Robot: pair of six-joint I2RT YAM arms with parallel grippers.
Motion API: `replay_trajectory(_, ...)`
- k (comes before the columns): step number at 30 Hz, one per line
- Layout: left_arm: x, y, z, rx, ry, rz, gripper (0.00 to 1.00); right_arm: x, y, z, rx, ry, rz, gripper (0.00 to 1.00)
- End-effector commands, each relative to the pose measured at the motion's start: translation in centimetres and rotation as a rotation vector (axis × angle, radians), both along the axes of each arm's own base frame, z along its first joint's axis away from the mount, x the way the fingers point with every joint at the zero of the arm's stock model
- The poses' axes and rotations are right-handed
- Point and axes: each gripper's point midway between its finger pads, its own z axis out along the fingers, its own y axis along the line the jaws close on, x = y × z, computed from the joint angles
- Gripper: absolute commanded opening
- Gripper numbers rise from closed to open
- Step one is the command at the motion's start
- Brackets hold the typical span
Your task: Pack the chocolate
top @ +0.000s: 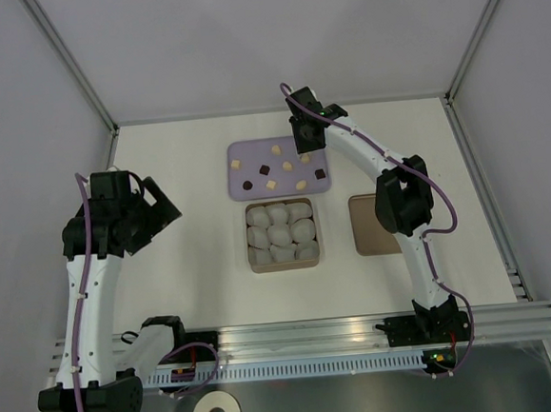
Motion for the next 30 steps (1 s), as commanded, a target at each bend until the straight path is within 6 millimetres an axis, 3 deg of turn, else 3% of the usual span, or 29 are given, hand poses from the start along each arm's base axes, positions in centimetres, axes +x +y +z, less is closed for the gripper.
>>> replay_trajectory(1,0.8,-0.3,0.5,-0.015,-0.034,-0.002,1.00,1.4,0.4,2.4,0.030,-0.075,-0.023,0.37)
replay_trajectory(19,1.2,-0.3,0.5,-0.011,-0.039,-0.007,1.00,-0.3,-0.7,2.8,0.008,-0.048,-0.037,0.41)
replay_trajectory(30,1.6,-0.3,0.5,-0.008,-0.038,-0.010,1.00,-1.1,-0.2,3.3,0.052,-0.036,-0.035,0.39)
